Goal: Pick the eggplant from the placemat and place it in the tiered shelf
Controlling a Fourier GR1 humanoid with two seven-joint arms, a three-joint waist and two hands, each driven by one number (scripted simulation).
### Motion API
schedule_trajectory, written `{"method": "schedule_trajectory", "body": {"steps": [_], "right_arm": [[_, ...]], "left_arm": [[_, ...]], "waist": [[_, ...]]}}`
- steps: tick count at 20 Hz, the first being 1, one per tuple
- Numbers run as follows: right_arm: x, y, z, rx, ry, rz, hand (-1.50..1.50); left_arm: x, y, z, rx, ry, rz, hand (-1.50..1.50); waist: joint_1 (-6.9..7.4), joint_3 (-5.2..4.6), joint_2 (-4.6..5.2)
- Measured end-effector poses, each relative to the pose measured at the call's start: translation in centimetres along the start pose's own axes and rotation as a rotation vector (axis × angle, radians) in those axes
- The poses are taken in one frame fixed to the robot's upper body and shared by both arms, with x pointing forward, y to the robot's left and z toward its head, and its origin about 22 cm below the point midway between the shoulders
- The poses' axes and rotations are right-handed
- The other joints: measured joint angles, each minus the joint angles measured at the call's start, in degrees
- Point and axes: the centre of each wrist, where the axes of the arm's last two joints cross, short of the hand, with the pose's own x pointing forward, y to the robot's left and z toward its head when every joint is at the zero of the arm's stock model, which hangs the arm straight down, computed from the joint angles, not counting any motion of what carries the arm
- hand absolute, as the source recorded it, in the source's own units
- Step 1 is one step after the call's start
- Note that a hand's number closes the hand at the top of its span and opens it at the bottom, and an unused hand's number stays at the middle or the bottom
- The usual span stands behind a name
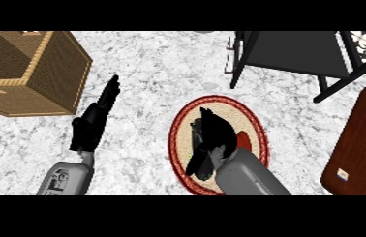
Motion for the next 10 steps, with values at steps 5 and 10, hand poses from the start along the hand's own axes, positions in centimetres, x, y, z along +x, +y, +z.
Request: {"method": "schedule_trajectory", "body": {"steps": [5, 10], "right_arm": [[-0.8, 0.6, 0.3, 0.028, -0.006, 0.026, 1.50], [-0.8, 1.5, 0.0, 0.002, -0.025, 0.109, 1.50]], "left_arm": [[-0.2, 0.1, 0.1, 0.007, 0.002, 0.003, 0.00], [0.1, 0.5, 0.3, 0.002, -0.001, 0.004, 0.00]], "waist": [[-0.07, -0.01, -0.05], [0.02, -0.09, -0.25]]}}
